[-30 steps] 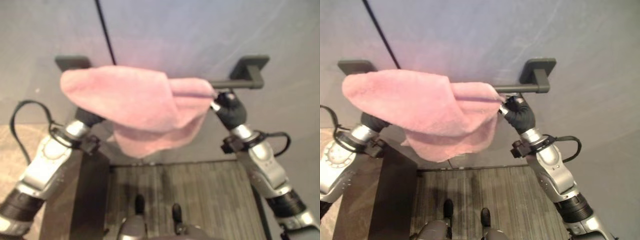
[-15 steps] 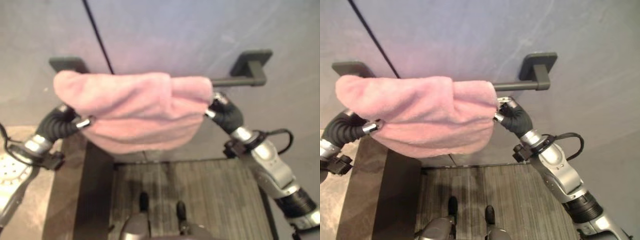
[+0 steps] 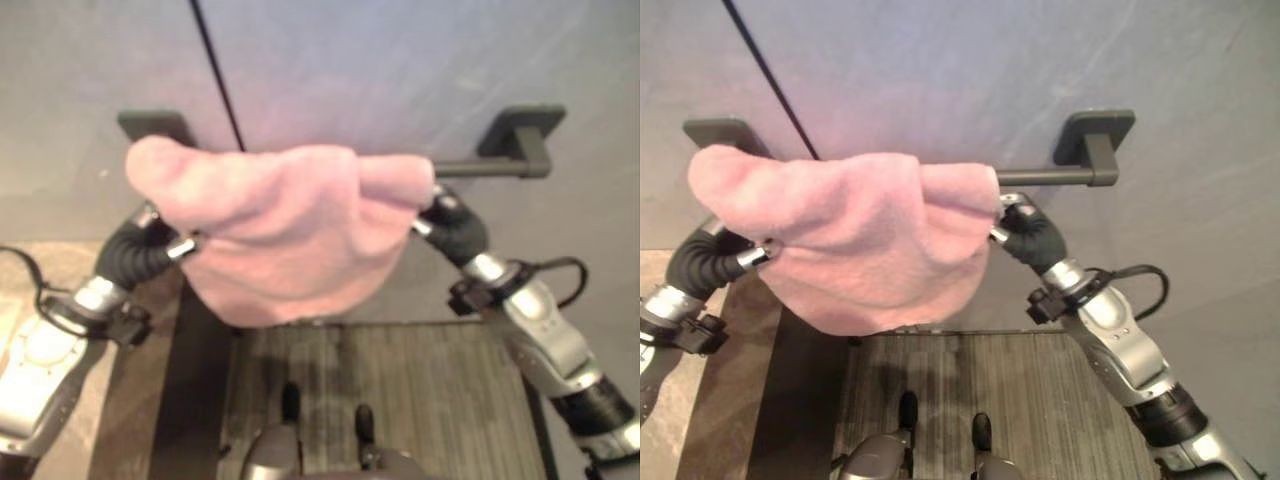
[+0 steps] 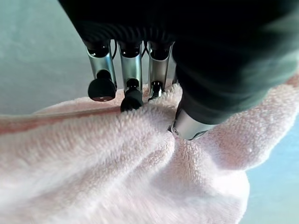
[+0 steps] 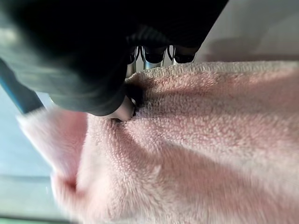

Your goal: Put brush and paste in cup on sink, flatten towel.

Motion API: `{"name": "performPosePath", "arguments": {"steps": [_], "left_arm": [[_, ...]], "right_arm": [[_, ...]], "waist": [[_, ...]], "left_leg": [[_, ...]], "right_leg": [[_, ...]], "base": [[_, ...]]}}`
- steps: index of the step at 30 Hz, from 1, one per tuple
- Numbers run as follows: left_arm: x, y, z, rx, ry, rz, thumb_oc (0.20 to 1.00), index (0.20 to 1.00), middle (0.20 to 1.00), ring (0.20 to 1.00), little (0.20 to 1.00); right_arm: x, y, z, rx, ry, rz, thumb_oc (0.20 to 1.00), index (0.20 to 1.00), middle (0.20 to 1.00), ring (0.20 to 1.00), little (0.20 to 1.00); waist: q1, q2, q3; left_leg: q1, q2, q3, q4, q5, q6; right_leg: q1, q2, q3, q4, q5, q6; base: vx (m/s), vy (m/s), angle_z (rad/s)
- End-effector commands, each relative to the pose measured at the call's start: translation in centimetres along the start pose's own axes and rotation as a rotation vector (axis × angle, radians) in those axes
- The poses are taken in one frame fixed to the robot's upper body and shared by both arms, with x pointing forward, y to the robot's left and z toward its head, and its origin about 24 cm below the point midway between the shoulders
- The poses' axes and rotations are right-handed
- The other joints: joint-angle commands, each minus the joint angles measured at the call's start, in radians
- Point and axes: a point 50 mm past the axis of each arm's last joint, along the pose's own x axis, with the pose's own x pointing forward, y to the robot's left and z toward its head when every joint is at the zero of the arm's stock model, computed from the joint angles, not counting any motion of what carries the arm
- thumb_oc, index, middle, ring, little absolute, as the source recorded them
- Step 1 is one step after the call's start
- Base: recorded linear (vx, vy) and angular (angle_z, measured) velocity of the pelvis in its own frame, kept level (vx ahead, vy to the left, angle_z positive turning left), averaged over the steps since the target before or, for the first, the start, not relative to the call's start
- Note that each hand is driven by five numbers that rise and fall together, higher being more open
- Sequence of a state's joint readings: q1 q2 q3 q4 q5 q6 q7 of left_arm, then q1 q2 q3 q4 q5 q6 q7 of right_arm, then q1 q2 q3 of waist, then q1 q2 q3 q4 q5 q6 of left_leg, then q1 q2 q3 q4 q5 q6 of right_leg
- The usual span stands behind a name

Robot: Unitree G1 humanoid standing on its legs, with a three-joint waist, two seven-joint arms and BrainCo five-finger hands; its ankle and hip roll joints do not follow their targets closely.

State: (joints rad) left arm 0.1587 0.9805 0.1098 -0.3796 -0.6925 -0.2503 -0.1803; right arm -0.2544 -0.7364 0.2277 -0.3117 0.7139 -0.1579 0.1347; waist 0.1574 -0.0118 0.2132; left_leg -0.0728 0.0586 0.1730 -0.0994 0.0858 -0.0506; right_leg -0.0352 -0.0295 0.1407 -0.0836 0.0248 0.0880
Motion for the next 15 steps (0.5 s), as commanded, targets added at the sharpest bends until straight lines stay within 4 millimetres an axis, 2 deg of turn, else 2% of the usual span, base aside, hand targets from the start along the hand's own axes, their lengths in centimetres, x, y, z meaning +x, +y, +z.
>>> {"name": "performPosePath", "arguments": {"steps": [1, 5, 7, 10, 12, 13, 15], "left_arm": [[0.6, 0.2, 2.1, 0.044, -0.101, -0.025, 0.200, 0.200, 0.200, 0.200, 0.200], [0.6, 0.1, 1.8, 0.038, -0.084, -0.041, 0.200, 0.200, 0.200, 0.200, 0.200], [0.4, 0.5, 0.3, 0.084, 0.006, -0.037, 0.200, 0.200, 0.200, 0.200, 0.200], [0.7, 0.5, 1.5, 0.120, -0.029, -0.066, 0.200, 0.200, 0.200, 0.200, 0.200], [0.6, 0.4, 1.4, 0.104, -0.026, -0.070, 0.200, 0.200, 0.200, 0.200, 0.200], [0.4, 0.8, 0.8, 0.161, 0.026, -0.072, 0.200, 0.200, 0.200, 0.200, 0.200], [0.4, 0.7, 1.1, 0.177, 0.027, -0.085, 0.200, 0.200, 0.200, 0.200, 0.200]], "right_arm": [[0.2, 1.1, 3.3, 0.009, -0.218, 0.014, 0.200, 0.200, 0.200, 0.200, 0.200], [-0.3, 1.0, 3.0, 0.030, -0.206, 0.005, 0.200, 0.200, 0.200, 0.200, 0.200], [-0.1, 0.9, 2.2, 0.040, -0.168, -0.005, 0.200, 0.200, 0.200, 0.200, 0.200], [-0.2, 0.7, 2.5, 0.038, -0.170, -0.002, 0.200, 0.200, 0.200, 0.200, 0.200], [-0.4, 0.7, 2.5, 0.047, -0.167, 0.011, 0.200, 0.200, 0.200, 0.200, 0.200], [-0.5, 0.5, 2.2, 0.041, -0.147, 0.004, 0.200, 0.200, 0.200, 0.200, 0.200], [-0.5, 0.6, 2.1, 0.043, -0.142, 0.004, 0.200, 0.200, 0.200, 0.200, 0.200]], "waist": [[0.000, -0.027, -0.048], [-0.007, -0.017, -0.050], [-0.011, -0.005, -0.049], [-0.014, 0.001, -0.048], [-0.016, 0.002, -0.048], [-0.016, 0.003, -0.050], [-0.013, 0.004, -0.052]], "left_leg": [[0.045, 0.061, -0.034, 0.012, -0.046, -0.047], [0.049, 0.067, -0.033, 0.012, -0.042, -0.053], [0.050, 0.075, -0.033, 0.012, -0.035, -0.058], [0.046, 0.082, -0.035, 0.012, -0.031, -0.063], [0.046, 0.085, -0.036, 0.012, -0.031, -0.064], [0.048, 0.087, -0.038, 0.012, -0.029, -0.066], [0.048, 0.089, -0.040, 0.012, -0.028, -0.067]], "right_leg": [[-0.087, -0.096, -0.058, 0.070, 0.012, 0.082], [-0.083, -0.089, -0.059, 0.075, 0.005, 0.078], [-0.078, -0.081, -0.063, 0.082, -0.002, 0.073], [-0.079, -0.074, -0.068, 0.088, -0.008, 0.071], [-0.079, -0.072, -0.068, 0.089, -0.009, 0.069], [-0.078, -0.069, -0.071, 0.092, -0.011, 0.067], [-0.076, -0.067, -0.074, 0.092, -0.012, 0.066]], "base": [[0.01, -0.047, -0.01], [0.00, -0.043, 0.00], [-0.01, -0.050, 0.03], [-0.01, -0.032, 0.06], [0.00, -0.025, 0.09], [0.01, -0.016, 0.06], [0.01, -0.013, 0.03]]}}
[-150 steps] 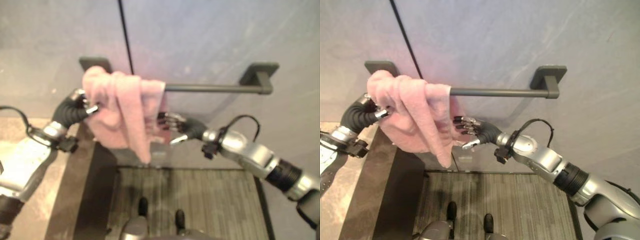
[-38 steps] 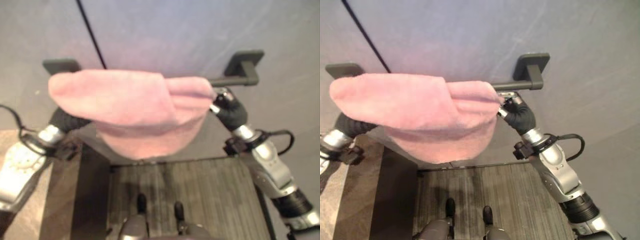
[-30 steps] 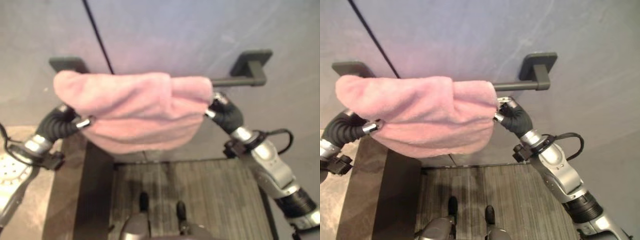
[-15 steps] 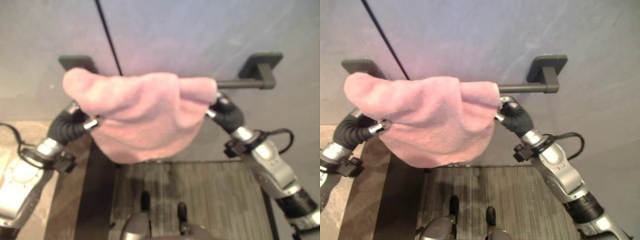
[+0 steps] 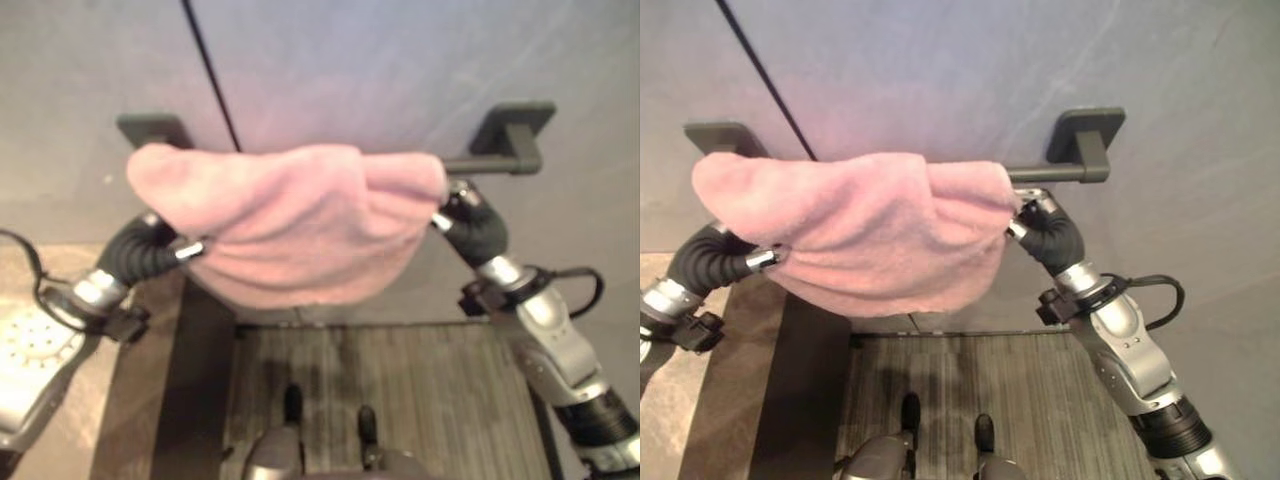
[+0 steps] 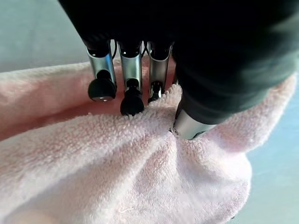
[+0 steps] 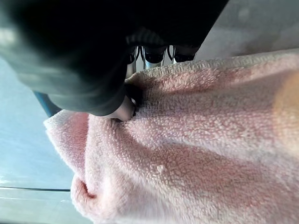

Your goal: Put brush and paste in cup on sink, flatten towel.

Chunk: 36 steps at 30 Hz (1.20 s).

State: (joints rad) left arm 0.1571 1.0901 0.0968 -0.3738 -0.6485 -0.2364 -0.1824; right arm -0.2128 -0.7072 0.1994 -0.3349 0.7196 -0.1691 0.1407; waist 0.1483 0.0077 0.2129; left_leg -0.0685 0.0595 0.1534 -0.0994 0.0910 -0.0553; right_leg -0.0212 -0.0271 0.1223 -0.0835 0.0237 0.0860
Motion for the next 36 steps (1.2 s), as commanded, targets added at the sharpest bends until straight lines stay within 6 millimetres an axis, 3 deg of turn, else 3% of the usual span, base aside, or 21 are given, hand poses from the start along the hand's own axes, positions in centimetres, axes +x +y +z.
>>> {"name": "performPosePath", "arguments": {"steps": [1, 5, 10, 11, 12, 13, 14, 15, 24, 25, 26, 31, 36], "left_arm": [[-0.1, 0.5, 0.7, 0.062, -0.033, -0.002, 0.200, 0.200, 0.200, 0.200, 0.200], [-0.4, 0.5, -0.3, 0.111, 0.043, -0.018, 0.200, 0.200, 0.200, 0.200, 0.200], [-0.5, -0.1, 0.7, 0.082, 0.001, -0.051, 0.200, 0.200, 0.200, 0.200, 0.200], [-0.7, -0.1, 0.1, 0.083, 0.030, -0.055, 0.272, 0.272, 0.272, 0.272, 0.272], [-0.8, 0.1, -0.3, 0.110, 0.051, -0.048, 0.586, 0.586, 0.586, 0.586, 0.586], [-0.8, 0.1, -0.3, 0.111, 0.053, -0.043, 1.000, 1.000, 1.000, 1.000, 1.000], [-0.8, 0.1, -0.5, 0.094, 0.052, -0.033, 1.000, 1.000, 1.000, 1.000, 1.000], [-0.9, 0.1, -0.6, 0.078, 0.054, -0.026, 1.000, 1.000, 1.000, 1.000, 1.000], [-2.3, -0.3, -4.2, 0.063, 0.213, -0.004, 1.000, 1.000, 1.000, 1.000, 1.000], [-2.7, -0.6, -5.7, 0.046, 0.269, -0.001, 1.000, 1.000, 1.000, 1.000, 1.000], [-2.7, -0.6, -5.7, 0.045, 0.268, -0.002, 1.000, 1.000, 1.000, 1.000, 1.000], [-3.8, -1.4, -9.5, 0.012, 0.424, -0.005, 1.000, 1.000, 1.000, 1.000, 1.000], [-5.4, -3.2, -14.6, 0.047, 0.636, -0.001, 1.000, 1.000, 1.000, 1.000, 1.000]], "right_arm": [[0.2, 0.4, 2.0, 0.015, -0.117, 0.027, 0.200, 0.200, 0.200, 0.200, 0.200], [0.1, 0.6, 1.6, 0.019, -0.093, 0.037, 0.200, 0.200, 0.200, 0.200, 0.200], [-0.2, 0.8, 1.8, 0.028, -0.105, 0.050, 0.200, 0.200, 0.200, 0.200, 0.200], [-0.2, 0.7, 1.6, 0.027, -0.095, 0.048, 0.200, 0.200, 0.200, 0.200, 0.200], [-0.1, 0.7, 1.4, 0.026, -0.084, 0.045, 0.200, 0.200, 0.200, 0.200, 0.200], [0.0, 0.8, 1.4, 0.024, -0.083, 0.048, 0.344, 0.344, 0.344, 0.344, 0.344], [0.0, 0.9, 1.4, 0.025, -0.083, 0.054, 0.570, 0.570, 0.570, 0.570, 0.570], [0.0, 1.0, 1.5, 0.024, -0.084, 0.060, 1.000, 1.000, 1.000, 1.000, 1.000], [-0.8, 0.7, 0.7, -0.003, -0.032, 0.036, 1.000, 1.000, 1.000, 1.000, 1.000], [-1.1, 0.5, 0.3, -0.008, -0.008, 0.022, 1.000, 1.000, 1.000, 1.000, 1.000], [-1.1, 0.5, 0.3, -0.009, -0.008, 0.021, 1.000, 1.000, 1.000, 1.000, 1.000], [-2.2, 0.0, -1.0, -0.023, 0.063, -0.024, 1.000, 1.000, 1.000, 1.000, 1.000], [-4.3, -1.2, -4.1, -0.070, 0.231, -0.112, 1.000, 1.000, 1.000, 1.000, 1.000]], "waist": [[-0.004, -0.015, -0.052], [-0.004, -0.016, -0.054], [-0.008, -0.017, -0.054], [-0.008, -0.018, -0.053], [-0.007, -0.017, -0.053], [-0.007, -0.017, -0.052], [-0.007, -0.017, -0.051], [-0.006, -0.017, -0.051], [-0.014, -0.010, -0.047], [-0.020, -0.008, -0.047], [-0.019, -0.007, -0.047], [-0.039, -0.001, -0.050], [-0.065, -0.006, -0.056]], "left_leg": [[0.044, 0.088, -0.021, 0.012, -0.033, -0.063], [0.048, 0.089, -0.022, 0.012, -0.033, -0.064], [0.048, 0.087, -0.024, 0.012, -0.035, -0.064], [0.049, 0.087, -0.025, 0.012, -0.035, -0.064], [0.048, 0.087, -0.025, 0.012, -0.034, -0.064], [0.047, 0.087, -0.025, 0.012, -0.033, -0.065], [0.045, 0.086, -0.026, 0.012, -0.033, -0.065], [0.044, 0.086, -0.027, 0.012, -0.033, -0.065], [0.038, 0.089, -0.028, 0.012, -0.029, -0.067], [0.037, 0.090, -0.025, 0.012, -0.027, -0.068], [0.037, 0.090, -0.025, 0.012, -0.027, -0.068], [0.031, 0.100, -0.022, 0.012, -0.017, -0.075], [0.022, 0.105, -0.018, 0.012, -0.012, -0.079]], "right_leg": [[-0.090, -0.069, -0.055, 0.092, -0.011, 0.068], [-0.084, -0.068, -0.059, 0.089, -0.010, 0.069], [-0.088, -0.070, -0.063, 0.088, -0.007, 0.070], [-0.089, -0.070, -0.062, 0.088, -0.006, 0.070], [-0.088, -0.071, -0.061, 0.087, -0.006, 0.070], [-0.089, -0.071, -0.062, 0.087, -0.006, 0.069], [-0.090, -0.072, -0.064, 0.087, -0.006, 0.069], [-0.090, -0.073, -0.065, 0.086, -0.006, 0.068], [-0.093, -0.071, -0.072, 0.087, -0.006, 0.064], [-0.092, -0.069, -0.068, 0.086, -0.006, 0.062], [-0.092, -0.069, -0.068, 0.086, -0.006, 0.062], [-0.091, -0.060, -0.065, 0.081, -0.005, 0.060], [-0.093, -0.053, -0.067, 0.077, -0.005, 0.056]], "base": [[0.01, -0.018, 0.03], [0.00, 0.000, 0.00], [0.00, 0.000, 0.00], [0.00, 0.000, 0.00], [0.00, 0.000, 0.00], [0.00, 0.000, 0.00], [0.00, 0.000, 0.00], [0.00, 0.000, 0.00], [0.00, 0.000, 0.00], [0.00, 0.000, 0.00], [0.00, 0.000, 0.00], [0.00, 0.000, 0.00], [0.00, 0.000, 0.00]]}}
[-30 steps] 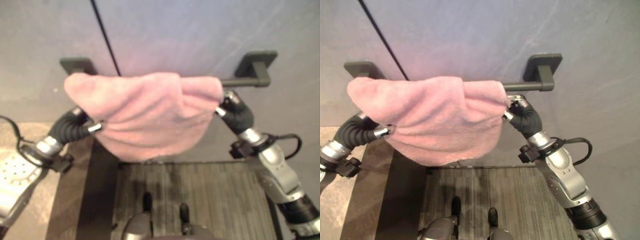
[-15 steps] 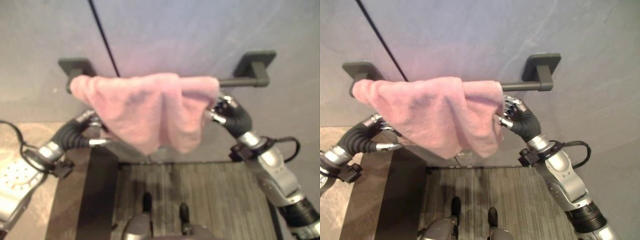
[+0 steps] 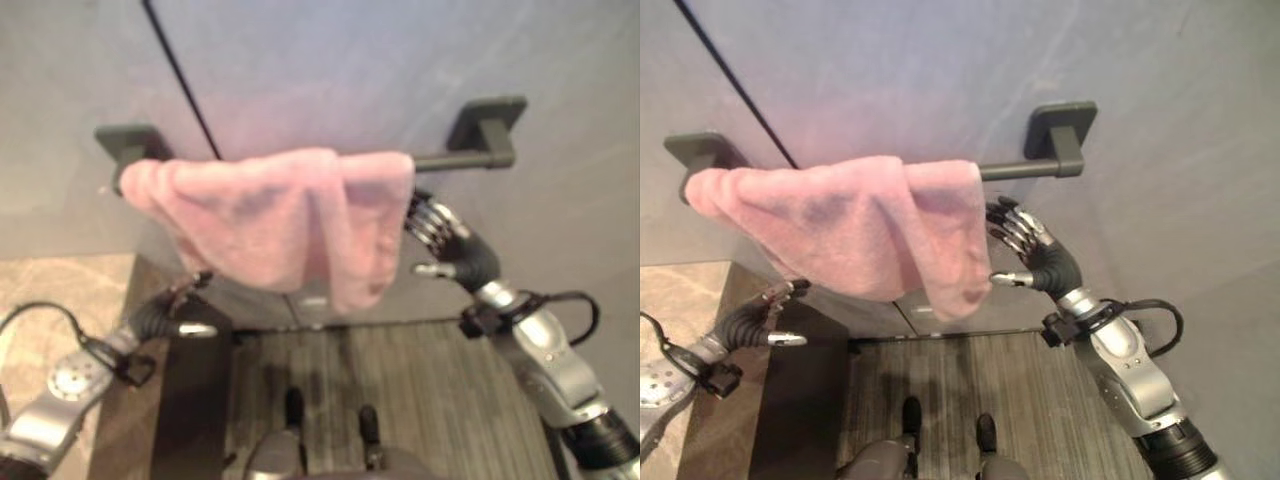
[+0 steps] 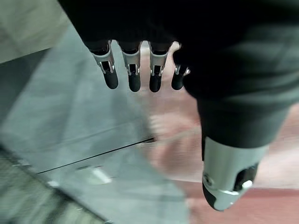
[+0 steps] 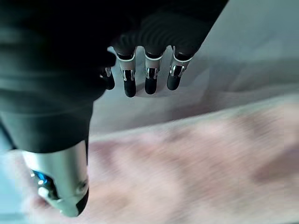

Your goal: Put brush and paste in cup on sink, flatten towel.

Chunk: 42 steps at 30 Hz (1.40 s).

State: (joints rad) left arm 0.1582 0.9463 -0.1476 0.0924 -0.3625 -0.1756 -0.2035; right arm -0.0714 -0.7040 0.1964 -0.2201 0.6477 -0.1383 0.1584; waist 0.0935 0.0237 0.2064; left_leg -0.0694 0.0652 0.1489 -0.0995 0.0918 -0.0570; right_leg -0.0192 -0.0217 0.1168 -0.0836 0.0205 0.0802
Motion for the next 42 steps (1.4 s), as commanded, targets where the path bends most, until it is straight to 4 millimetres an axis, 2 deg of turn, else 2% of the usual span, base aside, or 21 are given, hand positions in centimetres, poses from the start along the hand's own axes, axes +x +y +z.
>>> {"name": "performPosePath", "arguments": {"steps": [1, 2, 3, 4, 5, 6, 7, 8, 9, 11, 13, 16, 20, 21, 24, 26, 30, 33, 37, 40, 42], "left_arm": [[1.5, -1.1, -2.7, 0.043, 0.100, 0.037, 1.000, 1.000, 1.000, 1.000, 1.000], [2.2, -2.6, -5.0, 0.044, 0.199, 0.065, 1.000, 1.000, 1.000, 1.000, 1.000], [2.3, -2.7, -5.0, 0.044, 0.198, 0.064, 1.000, 1.000, 1.000, 1.000, 1.000], [3.0, -4.6, -7.0, 0.015, 0.290, 0.099, 1.000, 1.000, 1.000, 1.000, 1.000], [3.0, -4.7, -7.0, 0.015, 0.288, 0.099, 1.000, 1.000, 1.000, 1.000, 1.000], [3.1, -5.6, -8.4, -0.007, 0.366, 0.121, 1.000, 1.000, 1.000, 1.000, 1.000], [4.1, -7.4, -8.9, 0.008, 0.408, 0.132, 1.000, 1.000, 1.000, 1.000, 1.000], [4.2, -7.4, -8.9, 0.008, 0.407, 0.132, 1.000, 1.000, 1.000, 1.000, 1.000], [4.2, -8.2, -9.6, 0.022, 0.454, 0.125, 1.000, 1.000, 1.000, 1.000, 1.000], [4.1, -10.1, -11.2, 0.008, 0.572, 0.119, 1.000, 1.000, 1.000, 1.000, 1.000], [4.1, -10.6, -11.5, -0.006, 0.595, 0.113, 1.000, 1.000, 1.000, 1.000, 1.000], [3.5, -12.7, -12.8, 0.014, 0.723, 0.100, 1.000, 1.000, 1.000, 1.000, 1.000], [1.2, -14.6, -14.8, -0.105, 0.892, 0.143, 1.000, 1.000, 1.000, 1.000, 1.000], [0.4, -15.1, -15.3, -0.156, 0.936, 0.153, 1.000, 1.000, 1.000, 1.000, 1.000], [-0.3, -16.2, -15.5, -0.231, 0.967, 0.128, 1.000, 1.000, 1.000, 1.000, 1.000], [-0.4, -16.5, -15.6, -0.249, 0.975, 0.115, 1.000, 1.000, 1.000, 1.000, 1.000], [-0.7, -16.6, -15.7, -0.253, 0.972, 0.097, 1.000, 1.000, 1.000, 1.000, 1.000], [-1.3, -16.4, -16.1, -0.275, 0.980, 0.113, 1.000, 1.000, 1.000, 1.000, 1.000], [-1.2, -16.2, -16.0, -0.276, 0.973, 0.105, 1.000, 1.000, 1.000, 1.000, 1.000], [1.0, -15.0, -14.9, -0.164, 0.880, 0.057, 1.000, 1.000, 1.000, 1.000, 1.000], [1.0, -14.8, -14.9, -0.132, 0.871, 0.036, 1.000, 1.000, 1.000, 1.000, 1.000]], "right_arm": [[-0.8, -0.4, -0.6, -0.064, 0.020, -0.049, 1.000, 1.000, 1.000, 1.000, 1.000], [-1.6, -1.0, -2.2, -0.121, 0.101, -0.100, 1.000, 1.000, 1.000, 1.000, 1.000], [-1.6, -1.0, -2.2, -0.123, 0.101, -0.101, 1.000, 1.000, 1.000, 1.000, 1.000], [-2.4, -1.7, -4.0, -0.208, 0.197, -0.149, 1.000, 1.000, 1.000, 1.000, 1.000], [-2.4, -1.7, -4.0, -0.210, 0.197, -0.149, 1.000, 1.000, 1.000, 1.000, 1.000], [-2.8, -2.0, -5.0, -0.254, 0.252, -0.171, 1.000, 1.000, 1.000, 1.000, 1.000], [-3.6, -2.6, -7.2, -0.315, 0.370, -0.211, 1.000, 1.000, 1.000, 1.000, 1.000], [-3.6, -2.6, -7.2, -0.316, 0.369, -0.211, 1.000, 1.000, 1.000, 1.000, 1.000], [-4.0, -2.9, -8.3, -0.349, 0.424, -0.211, 1.000, 1.000, 1.000, 1.000, 1.000], [-5.7, -3.5, -11.7, -0.399, 0.613, -0.221, 1.000, 1.000, 1.000, 1.000, 1.000], [-6.0, -3.4, -12.4, -0.406, 0.649, -0.218, 1.000, 1.000, 1.000, 1.000, 1.000], [-8.6, -2.8, -17.4, -0.416, 0.908, -0.214, 1.000, 1.000, 1.000, 1.000, 1.000], [-12.8, -0.7, -21.6, -0.344, 1.195, -0.234, 1.000, 1.000, 1.000, 1.000, 1.000], [-14.8, 0.2, -22.5, -0.267, 1.288, -0.262, 1.000, 1.000, 1.000, 1.000, 1.000], [-18.4, 1.8, -23.6, -0.185, 1.479, -0.287, 1.000, 1.000, 1.000, 1.000, 1.000], [-19.7, 2.6, -23.8, -0.247, 1.567, -0.196, 1.000, 1.000, 1.000, 1.000, 1.000], [-19.7, 2.6, -23.7, -0.241, 1.542, -0.176, 1.000, 1.000, 1.000, 1.000, 1.000], [-19.2, 2.3, -23.6, -0.179, 1.486, -0.226, 1.000, 1.000, 1.000, 1.000, 1.000], [-19.3, 2.2, -23.6, -0.217, 1.507, -0.172, 1.000, 1.000, 1.000, 1.000, 1.000], [-18.5, -0.1, -22.8, -0.307, 1.476, -0.172, 1.000, 1.000, 1.000, 1.000, 1.000], [-18.6, -0.8, -22.6, -0.324, 1.473, -0.186, 1.000, 1.000, 1.000, 1.000, 1.000]], "waist": [[-0.014, -0.024, -0.052], [-0.024, -0.028, -0.057], [-0.023, -0.026, -0.056], [-0.033, -0.033, -0.060], [-0.033, -0.032, -0.060], [-0.038, -0.036, -0.062], [-0.049, -0.041, -0.062], [-0.049, -0.040, -0.061], [-0.054, -0.044, -0.062], [-0.061, -0.052, -0.062], [-0.063, -0.055, -0.064], [-0.067, -0.065, -0.069], [-0.054, -0.070, -0.072], [-0.048, -0.070, -0.071], [-0.040, -0.065, -0.079], [-0.031, -0.061, -0.083], [-0.027, -0.057, -0.085], [-0.033, -0.047, -0.079], [-0.030, -0.036, -0.070], [-0.042, -0.042, -0.044], [-0.051, -0.053, -0.058]], "left_leg": [[0.021, 0.100, -0.013, 0.012, -0.012, -0.077], [0.019, 0.101, -0.011, 0.012, -0.013, -0.077], [0.019, 0.101, -0.011, 0.012, -0.014, -0.077], [0.017, 0.101, -0.009, 0.012, -0.015, -0.077], [0.017, 0.101, -0.010, 0.012, -0.015, -0.077], [0.016, 0.102, -0.007, 0.012, -0.015, -0.076], [0.013, 0.103, -0.005, 0.012, -0.017, -0.076], [0.013, 0.103, -0.005, 0.012, -0.017, -0.076], [0.013, 0.104, -0.002, 0.012, -0.018, -0.077], [0.020, 0.104, 0.007, 0.012, -0.025, -0.077], [0.016, 0.104, 0.008, 0.012, -0.023, -0.077], [0.022, 0.103, 0.014, 0.012, -0.028, -0.076], [0.024, 0.099, 0.010, 0.012, -0.031, -0.073], [0.031, 0.097, 0.009, 0.012, -0.034, -0.073], [0.033, 0.094, 0.005, 0.012, -0.037, -0.070], [0.039, 0.091, 0.000, 0.012, -0.043, -0.067], [0.055, 0.092, 0.001, 0.012, -0.048, -0.064], [0.081, 0.108, 0.027, 0.012, -0.043, -0.070], [0.100, 0.133, 0.034, 0.012, -0.030, -0.078], [0.033, 0.150, 0.020, 0.012, 0.036, -0.085], [0.021, 0.115, 0.019, 0.012, 0.001, -0.061]], "right_leg": [[-0.095, -0.058, -0.062, 0.076, -0.002, 0.060], [-0.096, -0.057, -0.063, 0.077, -0.001, 0.059], [-0.096, -0.057, -0.064, 0.077, -0.001, 0.059], [-0.098, -0.055, -0.063, 0.078, -0.002, 0.058], [-0.098, -0.055, -0.063, 0.078, -0.002, 0.058], [-0.099, -0.054, -0.063, 0.077, 0.000, 0.057], [-0.103, -0.052, -0.061, 0.079, 0.002, 0.055], [-0.103, -0.052, -0.061, 0.079, 0.001, 0.055], [-0.105, -0.050, -0.060, 0.079, 0.002, 0.055], [-0.103, -0.048, -0.055, 0.079, 0.002, 0.055], [-0.107, -0.047, -0.054, 0.078, 0.006, 0.054], [-0.107, -0.046, -0.050, 0.074, 0.009, 0.053], [-0.108, -0.047, -0.048, 0.074, 0.010, 0.049], [-0.102, -0.047, -0.048, 0.073, 0.008, 0.048], [-0.099, -0.049, -0.047, 0.071, 0.007, 0.047], [-0.096, -0.049, -0.045, 0.073, 0.003, 0.044], [-0.091, -0.043, -0.038, 0.083, -0.009, 0.041], [-0.098, -0.007, -0.020, 0.142, -0.045, 0.030], [-0.099, 0.029, -0.030, 0.220, -0.094, 0.012], [-0.128, 0.031, -0.087, 0.277, -0.119, 0.004], [-0.153, 0.035, -0.090, 0.284, -0.116, 0.010]], "base": [[0.00, 0.000, 0.00], [0.00, 0.000, 0.00], [0.02, -0.007, 0.03], [0.00, 0.000, 0.00], [0.00, 0.000, 0.00], [0.01, 0.002, -0.05], [0.01, 0.002, -0.03], [0.00, 0.002, -0.04], [0.00, 0.000, 0.00], [0.00, 0.000, 0.00], [0.00, 0.008, -0.05], [0.01, 0.014, -0.06], [0.01, 0.009, -0.07], [0.02, 0.013, -0.04], [0.03, 0.014, -0.03], [0.04, -0.001, 0.00], [0.05, -0.024, 0.00], [0.05, -0.072, -0.14], [0.05, -0.107, -0.04], [-0.09, -0.162, 0.33], [-0.03, -0.111, 0.39]]}}
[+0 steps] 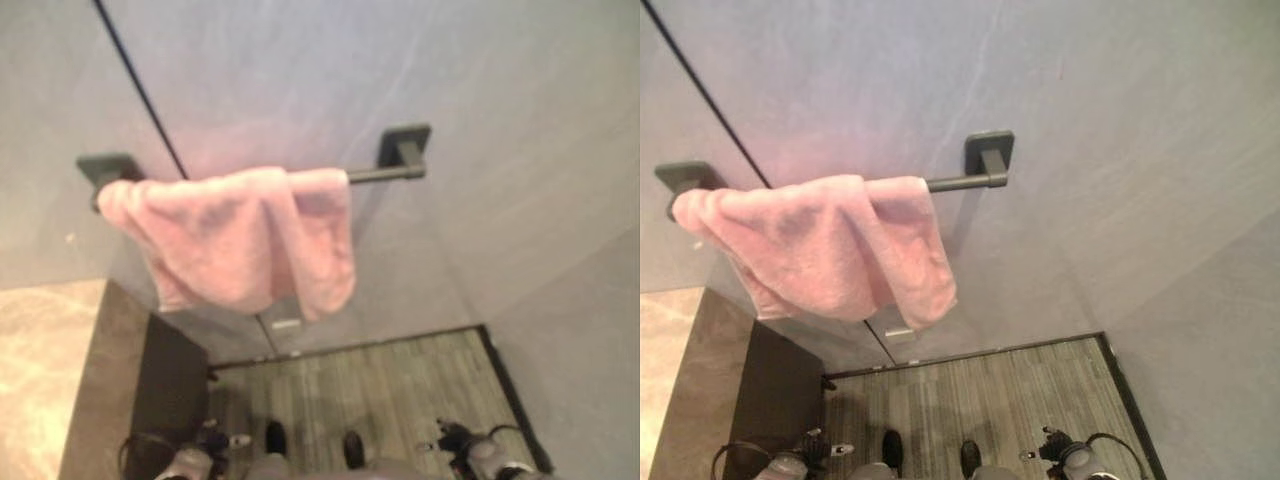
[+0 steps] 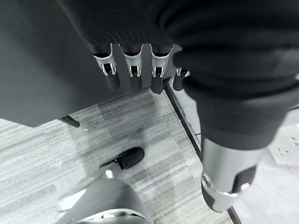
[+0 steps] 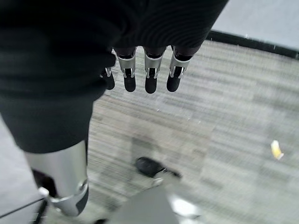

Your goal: Put brush and paste in cup on sink, flatten towel.

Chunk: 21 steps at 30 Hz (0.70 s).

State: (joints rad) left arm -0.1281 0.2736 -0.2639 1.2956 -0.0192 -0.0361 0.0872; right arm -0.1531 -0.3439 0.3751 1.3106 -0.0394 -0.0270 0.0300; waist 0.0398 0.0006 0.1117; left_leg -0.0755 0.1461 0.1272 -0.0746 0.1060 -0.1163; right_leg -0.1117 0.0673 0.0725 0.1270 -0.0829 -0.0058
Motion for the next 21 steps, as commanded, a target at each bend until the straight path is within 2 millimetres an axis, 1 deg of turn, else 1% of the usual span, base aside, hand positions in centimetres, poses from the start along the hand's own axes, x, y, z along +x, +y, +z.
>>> {"name": "performPosePath", "arguments": {"steps": [1, 2, 3, 5, 8, 9, 10, 12, 13, 15, 21], "left_arm": [[0.3, 1.9, 2.0, 0.067, -0.061, 0.035, 1.000, 1.000, 1.000, 1.000, 1.000], [0.3, 1.9, 2.0, 0.067, -0.061, 0.035, 1.000, 1.000, 1.000, 1.000, 1.000], [0.3, 1.5, 1.9, 0.077, -0.061, 0.024, 1.000, 1.000, 1.000, 1.000, 1.000], [0.3, 1.5, 2.0, 0.080, -0.067, 0.020, 1.000, 1.000, 1.000, 1.000, 1.000], [0.2, 0.9, 1.6, 0.085, -0.060, 0.005, 1.000, 1.000, 1.000, 1.000, 1.000], [0.2, 0.9, 1.6, 0.085, -0.060, 0.005, 1.000, 1.000, 1.000, 1.000, 1.000], [0.2, 0.3, 1.3, 0.071, -0.055, -0.014, 1.000, 1.000, 1.000, 1.000, 1.000], [0.1, 0.1, 1.2, 0.066, -0.054, -0.019, 1.000, 1.000, 1.000, 1.000, 1.000], [0.1, 0.0, 1.1, 0.049, -0.054, -0.021, 1.000, 1.000, 1.000, 1.000, 1.000], [0.1, -0.1, 1.1, 0.038, -0.051, -0.021, 1.000, 1.000, 1.000, 1.000, 1.000], [0.1, -0.3, 0.8, 0.023, -0.046, -0.018, 1.000, 1.000, 1.000, 1.000, 1.000]], "right_arm": [[-0.2, -3.2, 0.5, -0.034, -0.029, -0.083, 1.000, 1.000, 1.000, 1.000, 1.000], [-0.2, -3.2, 0.6, -0.034, -0.030, -0.083, 1.000, 1.000, 1.000, 1.000, 1.000], [-0.3, -3.6, -0.3, 0.013, 0.001, -0.105, 1.000, 1.000, 1.000, 1.000, 1.000], [-0.4, -3.6, -0.9, 0.059, 0.019, -0.109, 1.000, 1.000, 1.000, 1.000, 1.000], [-0.5, -2.6, -2.3, 0.040, 0.062, -0.083, 1.000, 1.000, 1.000, 1.000, 1.000], [-0.5, -2.6, -2.3, 0.040, 0.062, -0.083, 1.000, 1.000, 1.000, 1.000, 1.000], [-0.5, -1.7, -2.9, 0.043, 0.088, -0.058, 1.000, 1.000, 1.000, 1.000, 1.000], [-0.5, -1.3, -2.8, 0.050, 0.084, -0.047, 1.000, 1.000, 1.000, 1.000, 1.000], [-0.4, -0.5, -2.5, 0.061, 0.068, -0.024, 1.000, 1.000, 1.000, 1.000, 1.000], [-0.3, 0.0, -2.2, 0.067, 0.059, -0.010, 1.000, 1.000, 1.000, 1.000, 1.000], [-0.1, 0.9, -1.3, 0.074, 0.031, 0.011, 1.000, 1.000, 1.000, 1.000, 1.000]], "waist": [[0.009, -0.038, 0.033], [0.009, -0.038, 0.031], [0.000, -0.036, 0.020], [-0.009, -0.037, 0.015], [-0.012, -0.032, 0.009], [-0.012, -0.032, 0.009], [-0.009, -0.032, 0.001], [-0.007, -0.032, -0.001], [-0.006, -0.034, -0.003], [-0.005, -0.036, -0.005], [0.003, -0.038, -0.005]], "left_leg": [[0.040, -0.010, -0.011, -0.013, -0.046, 0.018], [0.038, -0.010, -0.011, -0.013, -0.045, 0.018], [0.032, -0.036, -0.006, -0.013, -0.055, 0.032], [0.028, -0.044, -0.005, -0.013, -0.056, 0.040], [0.029, -0.059, -0.022, -0.013, -0.062, 0.050], [0.029, -0.059, -0.022, -0.013, -0.062, 0.050], [0.036, -0.068, -0.031, -0.013, -0.074, 0.053], [0.039, -0.073, -0.033, -0.013, -0.080, 0.055], [0.038, -0.082, -0.035, -0.013, -0.088, 0.058], [0.039, -0.087, -0.027, -0.013, -0.093, 0.059], [0.061, -0.097, -0.007, -0.013, -0.108, 0.068]], "right_leg": [[-0.054, -0.045, -0.030, 0.062, -0.008, 0.098], [-0.056, -0.045, -0.031, 0.060, -0.005, 0.098], [-0.044, -0.047, -0.033, 0.030, 0.007, 0.101], [-0.036, -0.048, -0.033, 0.012, 0.008, 0.097], [-0.018, -0.053, -0.028, -0.027, 0.017, 0.097], [-0.017, -0.053, -0.028, -0.027, 0.017, 0.097], [-0.001, -0.064, -0.015, -0.068, 0.033, 0.104], [0.008, -0.069, -0.007, -0.086, 0.042, 0.107], [0.015, -0.081, 0.012, -0.117, 0.064, 0.114], [0.020, -0.088, 0.025, -0.139, 0.077, 0.119], [0.031, -0.096, 0.058, -0.151, 0.088, 0.124]], "base": [[0.05, -0.067, 0.30], [0.06, -0.044, 0.07], [0.04, -0.008, -0.06], [0.03, 0.022, 0.08], [0.00, 0.054, 0.07], [0.02, 0.093, 0.04], [0.01, 0.064, 0.04], [0.00, 0.100, 0.00], [-0.02, 0.121, -0.11], [-0.02, 0.091, -0.24], [0.02, 0.051, -0.22]]}}
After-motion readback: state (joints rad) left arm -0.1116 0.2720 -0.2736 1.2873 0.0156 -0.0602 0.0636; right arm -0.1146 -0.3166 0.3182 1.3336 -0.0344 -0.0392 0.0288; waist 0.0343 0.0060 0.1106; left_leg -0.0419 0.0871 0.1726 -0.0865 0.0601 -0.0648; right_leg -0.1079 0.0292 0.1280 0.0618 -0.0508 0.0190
